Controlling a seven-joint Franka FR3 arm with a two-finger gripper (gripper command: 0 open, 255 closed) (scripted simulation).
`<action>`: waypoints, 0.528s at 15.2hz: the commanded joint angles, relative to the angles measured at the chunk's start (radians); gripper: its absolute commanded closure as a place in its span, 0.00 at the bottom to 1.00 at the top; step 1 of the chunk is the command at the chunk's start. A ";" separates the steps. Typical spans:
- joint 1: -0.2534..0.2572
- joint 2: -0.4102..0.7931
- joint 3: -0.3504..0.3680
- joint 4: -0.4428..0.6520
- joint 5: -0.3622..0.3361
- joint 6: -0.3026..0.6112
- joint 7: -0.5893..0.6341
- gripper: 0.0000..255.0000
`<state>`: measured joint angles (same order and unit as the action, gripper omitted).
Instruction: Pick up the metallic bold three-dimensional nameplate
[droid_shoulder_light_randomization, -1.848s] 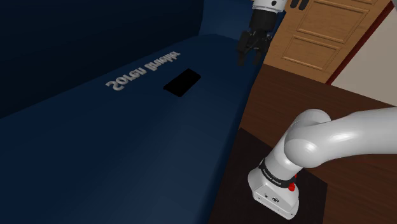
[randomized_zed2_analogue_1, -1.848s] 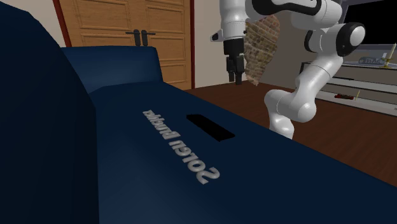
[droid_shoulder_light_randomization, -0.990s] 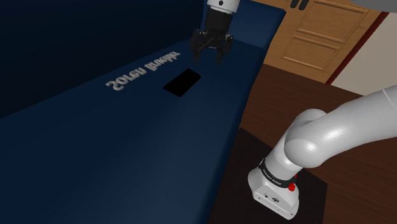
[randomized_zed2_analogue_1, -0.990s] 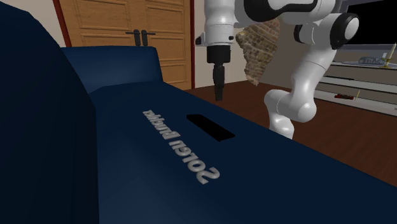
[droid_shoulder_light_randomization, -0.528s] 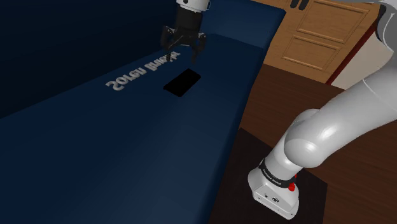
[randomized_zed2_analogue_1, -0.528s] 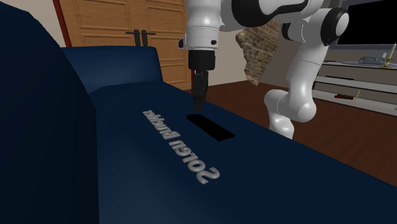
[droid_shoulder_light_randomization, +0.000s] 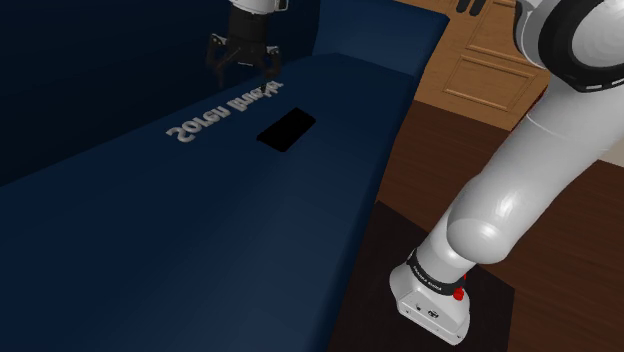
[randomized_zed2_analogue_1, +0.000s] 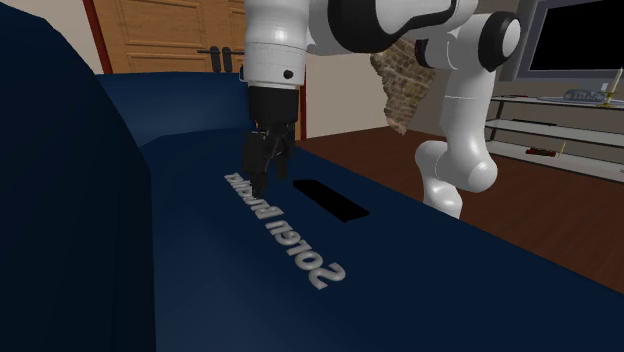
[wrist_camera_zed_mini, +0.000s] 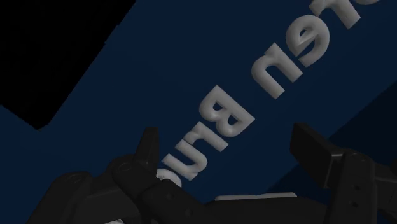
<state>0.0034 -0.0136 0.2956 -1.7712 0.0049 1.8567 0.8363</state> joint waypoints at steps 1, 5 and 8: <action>0.003 0.023 0.003 0.005 -0.011 0.021 0.019 0.00; 0.003 0.024 0.003 -0.047 -0.012 0.074 0.020 0.00; 0.003 0.027 0.003 -0.079 -0.013 0.108 0.020 0.00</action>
<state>0.0071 0.0138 0.2994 -1.8400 -0.0080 1.9549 0.8572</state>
